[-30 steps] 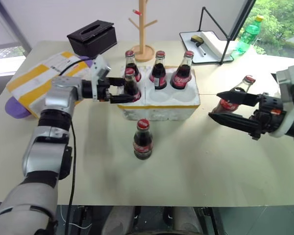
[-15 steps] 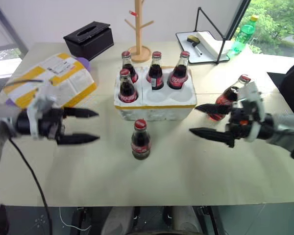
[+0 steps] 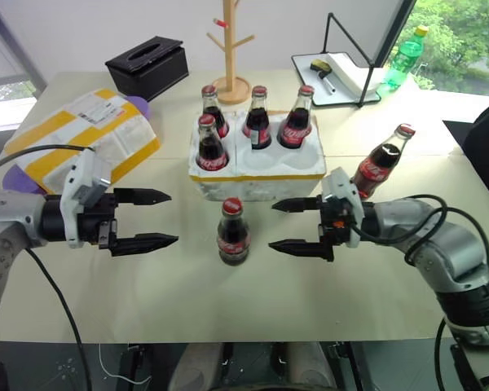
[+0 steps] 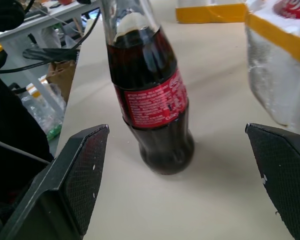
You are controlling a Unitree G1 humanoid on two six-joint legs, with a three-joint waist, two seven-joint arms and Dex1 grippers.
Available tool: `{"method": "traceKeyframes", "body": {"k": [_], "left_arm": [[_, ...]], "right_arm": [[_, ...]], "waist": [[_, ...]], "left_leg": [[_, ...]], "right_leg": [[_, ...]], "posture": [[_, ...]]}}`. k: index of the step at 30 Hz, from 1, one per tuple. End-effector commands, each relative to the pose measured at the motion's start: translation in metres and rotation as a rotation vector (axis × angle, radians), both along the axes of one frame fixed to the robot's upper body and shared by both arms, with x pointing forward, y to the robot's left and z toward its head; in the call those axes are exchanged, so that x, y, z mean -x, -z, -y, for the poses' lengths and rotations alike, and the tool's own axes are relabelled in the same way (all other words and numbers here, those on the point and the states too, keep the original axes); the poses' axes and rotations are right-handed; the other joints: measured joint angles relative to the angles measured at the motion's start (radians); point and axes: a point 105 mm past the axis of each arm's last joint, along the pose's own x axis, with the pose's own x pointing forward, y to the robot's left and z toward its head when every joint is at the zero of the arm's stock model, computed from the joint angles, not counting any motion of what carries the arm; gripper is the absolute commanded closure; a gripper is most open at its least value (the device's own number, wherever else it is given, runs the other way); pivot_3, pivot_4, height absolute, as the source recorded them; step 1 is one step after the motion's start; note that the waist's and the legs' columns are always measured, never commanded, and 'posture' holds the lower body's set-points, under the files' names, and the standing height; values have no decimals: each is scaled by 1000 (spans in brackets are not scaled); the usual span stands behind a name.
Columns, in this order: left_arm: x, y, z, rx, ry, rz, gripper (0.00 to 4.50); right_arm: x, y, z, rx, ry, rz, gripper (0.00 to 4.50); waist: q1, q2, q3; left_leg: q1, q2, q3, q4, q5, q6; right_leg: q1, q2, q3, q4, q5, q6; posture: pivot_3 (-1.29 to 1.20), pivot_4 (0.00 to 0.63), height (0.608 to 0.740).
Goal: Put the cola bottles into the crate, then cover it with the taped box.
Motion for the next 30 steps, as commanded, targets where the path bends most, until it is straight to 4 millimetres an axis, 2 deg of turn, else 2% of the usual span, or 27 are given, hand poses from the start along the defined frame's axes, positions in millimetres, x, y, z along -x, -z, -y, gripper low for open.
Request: {"method": "traceKeyframes", "body": {"k": [1, 6, 16, 24, 30], "left_arm": [[3, -9, 4, -12, 32, 47, 42], [2, -7, 5, -27, 48, 44, 42], [-1, -7, 10, -28, 62, 54, 42], [1, -5, 10, -30, 65, 52, 42], [2, -4, 10, -33, 70, 51, 42]], "right_arm": [[5, -1, -13, -2, -80, 48, 0], [4, 5, -26, -2, -118, 61, 0], [-7, 1, -48, -36, -129, 81, 0], [0, 6, -63, -58, -174, 47, 0], [-3, 12, -72, -71, -159, 24, 0]], "waist": [[0, 0, 0], [0, 0, 0], [-2, 0, 0], [-2, 0, 0], [-3, 0, 0]], "left_leg": [[0, 0, 0, 0, 0, 0], [0, 0, 0, 0, 0, 0], [0, 0, 0, 0, 1, -1], [0, 1, 0, 0, 1, -2], [0, 1, 0, -1, 1, -2]], "right_leg": [[0, 0, 0, 0, 0, 0], [0, 1, 0, 0, 0, 0], [0, 2, 0, 0, 0, -1], [-1, 2, 1, 0, 0, -1], [-1, 2, 1, 0, 0, -1]], "posture": [[0, 150, 736], [0, 150, 736], [0, 150, 736], [0, 150, 736], [0, 150, 736]]}}
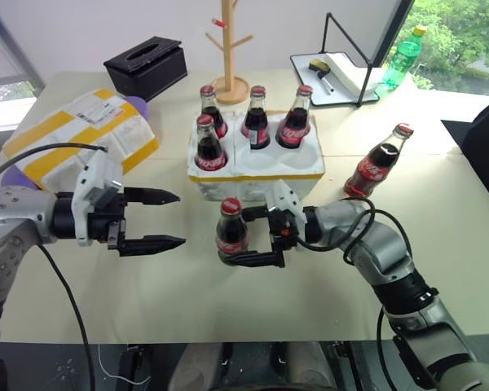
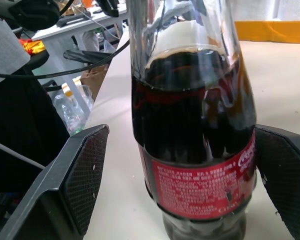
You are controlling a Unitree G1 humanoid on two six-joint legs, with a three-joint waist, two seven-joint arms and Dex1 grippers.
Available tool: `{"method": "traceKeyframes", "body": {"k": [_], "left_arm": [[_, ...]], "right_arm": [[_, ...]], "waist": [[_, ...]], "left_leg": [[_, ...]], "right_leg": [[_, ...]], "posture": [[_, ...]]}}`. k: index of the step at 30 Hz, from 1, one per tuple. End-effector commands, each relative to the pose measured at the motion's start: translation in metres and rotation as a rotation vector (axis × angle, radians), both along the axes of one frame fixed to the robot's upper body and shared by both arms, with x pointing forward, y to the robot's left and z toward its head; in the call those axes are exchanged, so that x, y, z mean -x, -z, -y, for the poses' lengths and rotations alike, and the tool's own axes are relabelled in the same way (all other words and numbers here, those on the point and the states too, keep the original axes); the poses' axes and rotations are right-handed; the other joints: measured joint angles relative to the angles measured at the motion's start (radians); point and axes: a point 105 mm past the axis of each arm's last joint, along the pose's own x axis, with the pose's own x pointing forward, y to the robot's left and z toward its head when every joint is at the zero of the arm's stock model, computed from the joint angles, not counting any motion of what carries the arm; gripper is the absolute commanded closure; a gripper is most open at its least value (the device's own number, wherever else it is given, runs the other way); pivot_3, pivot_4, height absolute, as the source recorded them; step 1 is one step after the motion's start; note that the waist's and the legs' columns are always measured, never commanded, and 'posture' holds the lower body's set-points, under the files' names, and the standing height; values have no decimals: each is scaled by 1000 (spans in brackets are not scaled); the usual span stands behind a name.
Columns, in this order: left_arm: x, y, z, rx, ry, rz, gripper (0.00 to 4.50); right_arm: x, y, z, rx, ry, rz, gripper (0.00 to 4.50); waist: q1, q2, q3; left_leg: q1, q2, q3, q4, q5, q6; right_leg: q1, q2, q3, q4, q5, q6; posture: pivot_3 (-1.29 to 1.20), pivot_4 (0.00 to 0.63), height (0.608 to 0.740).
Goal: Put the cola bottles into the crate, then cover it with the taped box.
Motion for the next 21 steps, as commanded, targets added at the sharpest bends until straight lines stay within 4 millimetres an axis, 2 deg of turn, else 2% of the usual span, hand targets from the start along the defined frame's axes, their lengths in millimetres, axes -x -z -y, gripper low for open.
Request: {"method": "traceKeyframes", "body": {"k": [1, 2, 5, 6, 10, 16, 18, 21], "left_arm": [[3, -5, 0, -12, 16, 32, 42], [3, -5, 0, -12, 17, 32, 0], [3, -5, 1, -12, 20, 33, 0], [3, -5, 1, -12, 21, 33, 0], [2, -4, 1, -10, 25, 34, 0], [-3, -4, 3, 1, 28, 45, 0], [-5, -5, 4, 4, 30, 49, 0], [-9, -7, 5, 10, 34, 63, 0]], "right_arm": [[0, -4, -8, -19, -8, 15, 0], [0, -4, -8, -20, -8, 14, 545], [-1, -4, -7, -21, 0, 15, 1745], [-1, -5, -7, -21, 4, 17, 1862], [0, -12, 1, -27, 12, 24, 1862], [2, -45, 18, -78, 42, 51, 1862], [0, -62, 25, -108, 58, 61, 1862], [-10, -99, 38, -178, 106, 98, 1862]], "waist": [[0, 0, 0], [0, 0, 0], [0, 0, 0], [0, 0, -1], [0, 0, -1], [2, 0, 0], [1, 0, 0], [-1, 1, 0]], "left_leg": [[0, 0, 0, 0, 0, 0], [0, 0, 0, 0, 0, 0], [0, 0, 0, 0, 0, 0], [1, 0, 0, 0, 0, 0], [1, 0, 0, 0, 0, 0], [1, 0, 0, 0, 0, 0], [1, 0, 0, 0, 0, 0], [0, 0, 0, -1, 0, 0]], "right_leg": [[0, 0, 0, 0, 0, 0], [0, 0, 0, 0, 0, 0], [0, 0, 0, 0, 0, 0], [0, 0, 0, 0, 0, 0], [0, 0, 1, 0, 0, 0], [0, 0, 1, 0, 0, 0], [0, 0, 2, 0, 0, 0], [0, 0, 2, 0, 0, 0]], "posture": [[0, 150, 736], [0, 150, 736], [0, 150, 736], [0, 150, 736], [0, 150, 736], [0, 150, 736], [0, 150, 736], [0, 150, 736]]}}
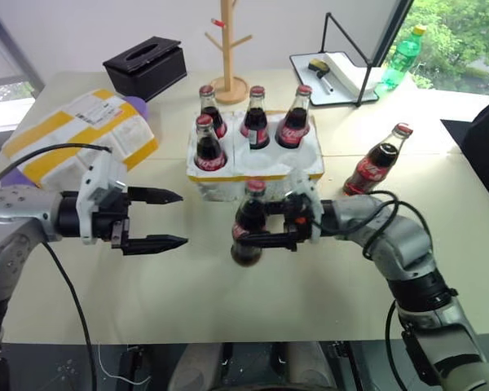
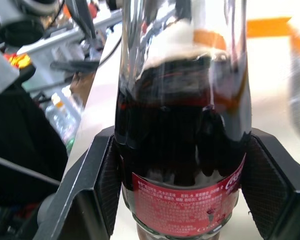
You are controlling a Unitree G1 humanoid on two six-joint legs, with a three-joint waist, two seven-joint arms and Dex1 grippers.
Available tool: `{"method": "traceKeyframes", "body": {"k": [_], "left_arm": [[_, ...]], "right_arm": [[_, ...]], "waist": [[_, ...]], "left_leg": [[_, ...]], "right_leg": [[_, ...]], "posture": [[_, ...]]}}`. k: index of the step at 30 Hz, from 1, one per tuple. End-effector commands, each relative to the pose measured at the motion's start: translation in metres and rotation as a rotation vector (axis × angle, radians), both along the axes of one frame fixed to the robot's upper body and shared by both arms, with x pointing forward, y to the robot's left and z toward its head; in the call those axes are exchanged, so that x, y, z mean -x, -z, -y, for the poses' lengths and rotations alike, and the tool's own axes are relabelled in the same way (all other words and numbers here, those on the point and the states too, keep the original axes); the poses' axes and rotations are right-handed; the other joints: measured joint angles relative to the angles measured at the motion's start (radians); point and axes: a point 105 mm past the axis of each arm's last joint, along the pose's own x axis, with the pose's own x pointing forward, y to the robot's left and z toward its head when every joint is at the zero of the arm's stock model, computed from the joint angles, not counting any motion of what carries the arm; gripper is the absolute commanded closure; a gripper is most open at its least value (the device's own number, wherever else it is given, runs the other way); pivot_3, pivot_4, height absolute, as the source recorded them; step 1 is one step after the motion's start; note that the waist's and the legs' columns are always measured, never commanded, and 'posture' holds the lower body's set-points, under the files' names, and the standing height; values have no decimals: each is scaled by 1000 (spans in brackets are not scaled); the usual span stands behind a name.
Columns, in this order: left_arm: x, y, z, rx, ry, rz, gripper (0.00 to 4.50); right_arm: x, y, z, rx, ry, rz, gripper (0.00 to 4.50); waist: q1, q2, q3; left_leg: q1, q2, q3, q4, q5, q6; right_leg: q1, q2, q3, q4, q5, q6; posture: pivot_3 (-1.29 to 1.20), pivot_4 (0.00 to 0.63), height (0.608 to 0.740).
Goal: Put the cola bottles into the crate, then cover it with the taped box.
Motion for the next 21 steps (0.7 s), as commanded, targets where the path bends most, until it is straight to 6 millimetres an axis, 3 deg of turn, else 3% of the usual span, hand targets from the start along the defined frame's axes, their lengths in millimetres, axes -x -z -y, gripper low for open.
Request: {"method": "traceKeyframes", "body": {"k": [1, 5, 9, 13, 21], "left_arm": [[-4, -8, 3, 5, 16, 51, 0], [-7, -12, 5, 26, 16, 60, 0], [-9, -13, 6, 32, 16, 70, 0], [-10, -12, 7, 37, 11, 76, 0], [-10, -14, 5, 42, -7, 85, 0]], "right_arm": [[-2, -69, 10, -136, 15, 157, 1862], [-26, -115, 20, -227, 110, 204, 1862], [-68, -133, 25, -238, 281, 259, 1862], [-93, -123, 20, -198, 355, 276, 1862], [-109, -87, 7, -80, 353, 296, 1862]], "waist": [[-1, 0, 0], [-2, 0, 0], [-4, 0, 0], [-5, 0, 0], [-26, 0, 0]], "left_leg": [[0, 0, 0, 0, 0, 0], [0, 0, 0, -1, 0, 0], [0, 0, 1, -1, 0, -1], [0, 0, 1, -1, 1, -1], [-9, 0, 2, -2, 2, -2]], "right_leg": [[0, 0, 0, 0, 0, 0], [-1, 0, 0, 0, 0, 0], [0, 0, 1, 0, 0, 0], [-1, 0, 1, 0, 0, 0], [-11, 0, 3, 2, 1, -1]], "posture": [[0, 150, 736], [0, 150, 736], [0, 150, 736], [0, 150, 736], [0, 150, 736]]}}
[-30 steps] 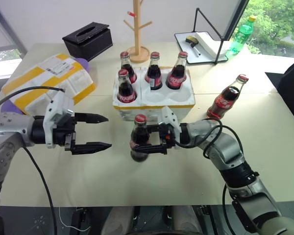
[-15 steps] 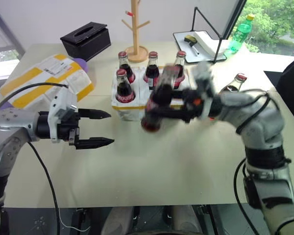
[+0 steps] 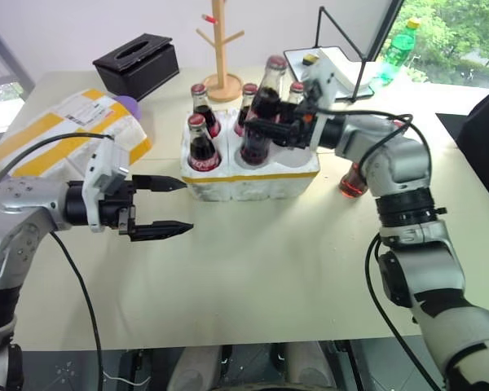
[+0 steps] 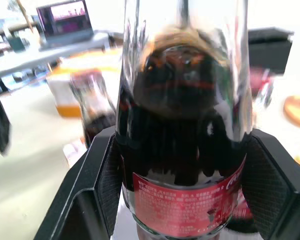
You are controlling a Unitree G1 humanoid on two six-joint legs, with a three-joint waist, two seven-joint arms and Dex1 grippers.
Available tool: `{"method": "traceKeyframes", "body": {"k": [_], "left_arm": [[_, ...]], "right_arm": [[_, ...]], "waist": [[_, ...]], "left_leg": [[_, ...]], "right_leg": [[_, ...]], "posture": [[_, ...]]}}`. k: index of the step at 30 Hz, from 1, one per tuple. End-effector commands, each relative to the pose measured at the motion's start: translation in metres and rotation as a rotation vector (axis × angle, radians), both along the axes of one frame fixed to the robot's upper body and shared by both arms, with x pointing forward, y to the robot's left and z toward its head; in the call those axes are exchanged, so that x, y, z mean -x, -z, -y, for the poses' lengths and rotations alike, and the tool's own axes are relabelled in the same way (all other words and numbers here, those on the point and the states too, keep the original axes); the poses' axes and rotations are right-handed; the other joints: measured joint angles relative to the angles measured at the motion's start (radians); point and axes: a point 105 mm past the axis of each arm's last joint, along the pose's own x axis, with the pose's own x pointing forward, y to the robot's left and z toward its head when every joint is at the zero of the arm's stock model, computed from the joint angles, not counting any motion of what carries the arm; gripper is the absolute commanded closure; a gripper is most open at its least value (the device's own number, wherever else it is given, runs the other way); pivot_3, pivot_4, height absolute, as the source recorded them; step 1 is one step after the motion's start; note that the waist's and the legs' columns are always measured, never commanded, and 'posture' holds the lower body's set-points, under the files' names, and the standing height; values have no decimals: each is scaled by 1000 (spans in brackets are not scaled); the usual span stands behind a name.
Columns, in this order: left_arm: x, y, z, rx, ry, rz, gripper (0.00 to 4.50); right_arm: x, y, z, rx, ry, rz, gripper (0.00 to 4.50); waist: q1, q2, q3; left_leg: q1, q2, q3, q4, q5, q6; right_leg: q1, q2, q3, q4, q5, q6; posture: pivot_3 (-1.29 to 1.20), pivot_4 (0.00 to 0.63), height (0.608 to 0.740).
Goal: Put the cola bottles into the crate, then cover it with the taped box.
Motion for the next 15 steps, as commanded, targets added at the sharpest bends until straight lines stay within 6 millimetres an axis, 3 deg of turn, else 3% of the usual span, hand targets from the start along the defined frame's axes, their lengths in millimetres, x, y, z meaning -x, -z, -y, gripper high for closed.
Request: {"method": "traceKeyframes", "body": {"k": [1, 10, 15], "left_arm": [[1, -7, -1, -2, -3, 42, 0], [0, -11, 0, 9, -17, 59, 0], [-2, -13, 1, 13, -19, 66, 0]], "right_arm": [[4, -18, -4, 4, -31, 109, 1862], [3, 37, -23, 126, -65, 49, 1862], [1, 39, -24, 129, -47, 49, 1862]], "waist": [[-1, 0, 0], [-4, -1, -1], [-3, -2, -2]], "left_leg": [[0, 0, 0, 0, 0, 0], [3, 0, 0, 1, 0, -1], [3, 0, 1, 1, 1, -1]], "right_leg": [[0, 0, 0, 0, 0, 0], [2, 1, 1, 1, 0, 0], [2, 1, 2, 2, 0, 0]], "posture": [[0, 150, 736], [0, 150, 736], [0, 150, 736]]}}
